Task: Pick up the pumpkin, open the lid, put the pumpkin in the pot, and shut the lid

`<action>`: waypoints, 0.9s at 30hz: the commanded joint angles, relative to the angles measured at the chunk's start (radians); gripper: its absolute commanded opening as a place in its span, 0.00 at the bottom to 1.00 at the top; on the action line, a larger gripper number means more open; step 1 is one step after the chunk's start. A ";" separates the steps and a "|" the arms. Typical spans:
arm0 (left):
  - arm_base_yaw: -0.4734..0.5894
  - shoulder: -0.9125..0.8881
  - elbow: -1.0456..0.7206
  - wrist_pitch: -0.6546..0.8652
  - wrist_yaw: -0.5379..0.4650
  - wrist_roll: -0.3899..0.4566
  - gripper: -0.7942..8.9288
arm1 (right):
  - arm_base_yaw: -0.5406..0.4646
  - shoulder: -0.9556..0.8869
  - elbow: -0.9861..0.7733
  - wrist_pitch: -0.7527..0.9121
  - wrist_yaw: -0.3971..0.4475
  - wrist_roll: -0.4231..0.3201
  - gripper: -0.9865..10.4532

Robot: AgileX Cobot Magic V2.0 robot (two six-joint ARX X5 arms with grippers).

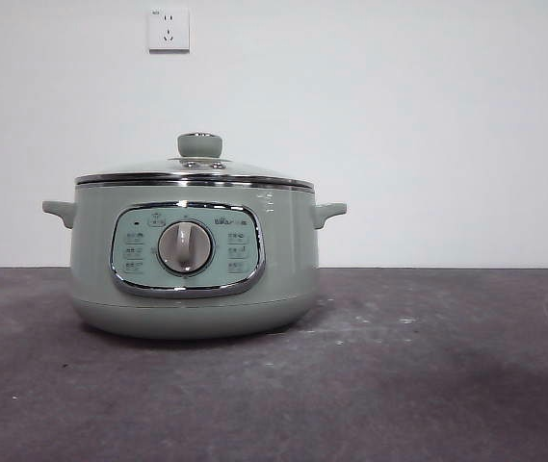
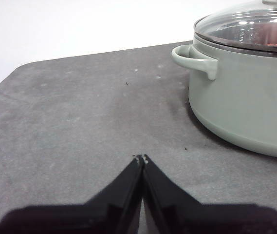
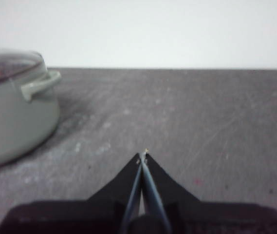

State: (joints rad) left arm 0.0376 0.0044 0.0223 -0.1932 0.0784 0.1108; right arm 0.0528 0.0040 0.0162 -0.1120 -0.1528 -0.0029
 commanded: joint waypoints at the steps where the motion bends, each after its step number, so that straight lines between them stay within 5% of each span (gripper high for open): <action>1: 0.003 -0.003 -0.011 -0.010 0.002 -0.010 0.08 | 0.000 -0.003 -0.009 -0.050 0.002 0.014 0.09; 4: 0.003 -0.003 -0.011 -0.010 0.002 -0.010 0.08 | 0.003 -0.003 -0.008 -0.061 0.002 0.082 0.09; 27: 0.003 -0.003 -0.011 -0.010 0.002 -0.010 0.08 | 0.002 -0.002 -0.008 -0.061 0.003 0.084 0.09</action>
State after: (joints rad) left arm 0.0376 0.0044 0.0223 -0.1928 0.0784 0.1104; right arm 0.0528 0.0040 0.0177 -0.1631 -0.1532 0.0685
